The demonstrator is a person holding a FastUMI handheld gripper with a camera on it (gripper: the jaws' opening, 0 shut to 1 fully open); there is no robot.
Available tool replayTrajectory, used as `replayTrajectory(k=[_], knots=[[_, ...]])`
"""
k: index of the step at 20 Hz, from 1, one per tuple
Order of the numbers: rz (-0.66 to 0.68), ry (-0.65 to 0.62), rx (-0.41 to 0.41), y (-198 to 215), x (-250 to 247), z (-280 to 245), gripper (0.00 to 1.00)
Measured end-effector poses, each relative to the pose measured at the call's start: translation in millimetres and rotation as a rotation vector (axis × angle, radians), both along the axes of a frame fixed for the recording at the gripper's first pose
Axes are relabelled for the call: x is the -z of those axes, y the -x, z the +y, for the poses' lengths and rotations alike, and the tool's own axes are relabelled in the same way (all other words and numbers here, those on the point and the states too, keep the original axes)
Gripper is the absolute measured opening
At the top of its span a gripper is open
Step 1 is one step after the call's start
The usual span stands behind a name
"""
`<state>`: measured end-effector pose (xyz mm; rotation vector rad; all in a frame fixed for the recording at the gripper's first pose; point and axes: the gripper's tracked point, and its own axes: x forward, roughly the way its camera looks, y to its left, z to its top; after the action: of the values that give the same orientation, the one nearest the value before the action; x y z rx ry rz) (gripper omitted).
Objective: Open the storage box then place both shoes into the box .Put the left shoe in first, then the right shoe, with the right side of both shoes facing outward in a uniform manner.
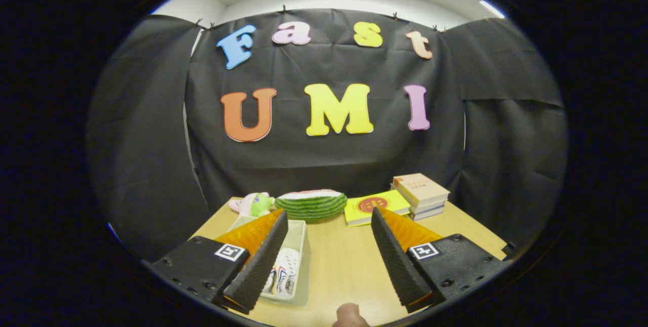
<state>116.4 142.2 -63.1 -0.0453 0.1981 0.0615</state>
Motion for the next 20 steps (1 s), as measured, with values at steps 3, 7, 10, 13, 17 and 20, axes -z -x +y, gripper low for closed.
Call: replayTrajectory(k=[3,7,10,13,17,20], knots=[[-0.059,0.006,0.004,25.6,-16.7,-6.8,1.00],[-0.176,0.034,0.082,59.0,-48.0,-31.4,1.00],[-0.211,0.054,0.091,81.0,-49.1,-33.3,1.00],[-0.212,0.048,0.084,99.3,-49.9,-34.2,1.00],[-0.174,0.000,0.018,115.8,-44.9,-20.9,1.00],[-0.173,0.027,0.053,115.4,-41.7,-34.6,1.00]])
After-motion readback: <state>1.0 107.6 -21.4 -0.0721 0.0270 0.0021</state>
